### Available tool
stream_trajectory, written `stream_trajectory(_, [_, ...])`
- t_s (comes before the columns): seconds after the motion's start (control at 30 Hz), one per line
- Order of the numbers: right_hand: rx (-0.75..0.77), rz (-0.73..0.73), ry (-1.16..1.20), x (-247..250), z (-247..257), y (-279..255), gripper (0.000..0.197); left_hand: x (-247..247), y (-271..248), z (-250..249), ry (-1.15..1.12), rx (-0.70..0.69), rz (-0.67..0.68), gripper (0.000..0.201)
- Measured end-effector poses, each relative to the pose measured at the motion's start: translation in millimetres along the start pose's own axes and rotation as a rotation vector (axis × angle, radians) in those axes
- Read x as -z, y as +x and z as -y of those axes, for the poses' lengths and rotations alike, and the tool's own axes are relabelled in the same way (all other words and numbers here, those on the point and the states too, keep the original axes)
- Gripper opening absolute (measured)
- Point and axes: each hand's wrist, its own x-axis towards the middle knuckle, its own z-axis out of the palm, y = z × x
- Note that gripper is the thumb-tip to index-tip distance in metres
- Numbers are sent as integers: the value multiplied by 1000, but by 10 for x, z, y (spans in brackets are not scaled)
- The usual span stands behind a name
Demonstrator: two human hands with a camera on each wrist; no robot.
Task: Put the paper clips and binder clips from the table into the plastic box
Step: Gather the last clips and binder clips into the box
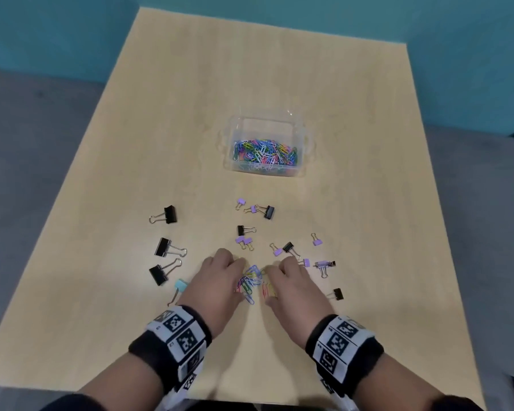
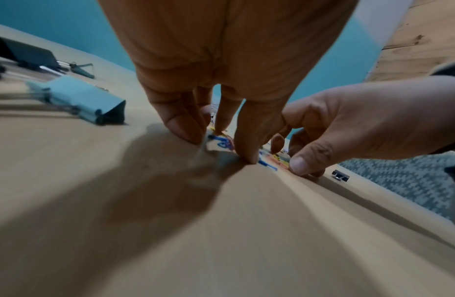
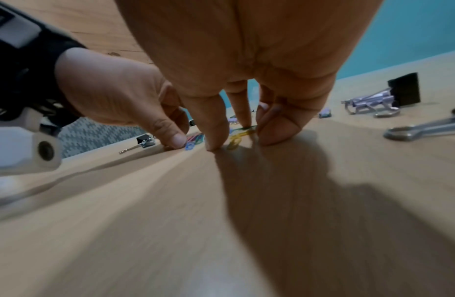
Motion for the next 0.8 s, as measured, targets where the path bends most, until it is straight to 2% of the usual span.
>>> stream_trajectory(0.07, [8, 11, 9, 8, -1, -13, 39, 5, 1, 7, -35, 4, 0, 40])
stream_trajectory(0.13, [-38, 12, 46, 20, -34, -40, 48, -20, -33, 27, -94, 36, -14, 53])
stream_trajectory(0.2, [-65, 1, 64, 11, -47, -48, 50, -63, -39, 22, -79, 55, -25, 55])
stream_trajectory(0.4, [-38, -45, 77, -44, 95, 156, 23, -134, 83, -38, -53, 61, -66, 24])
stream_trajectory(0.53, [-18, -29, 36, -22, 126, 255, 14, -102, 146, -64, -48, 73, -95, 12])
stream_trajectory(0.67, [28, -7, -40, 32, 133, 290, 22, -78, 176, -76, 24, 39, -94, 5])
stream_trajectory(0.73, [54, 1, -85, 43, 127, 304, 28, -59, 186, -79, 87, 15, -72, 9])
stream_trajectory(0.8, [73, -13, -121, 42, 123, 322, 25, -25, 202, -96, 169, -19, -25, 16])
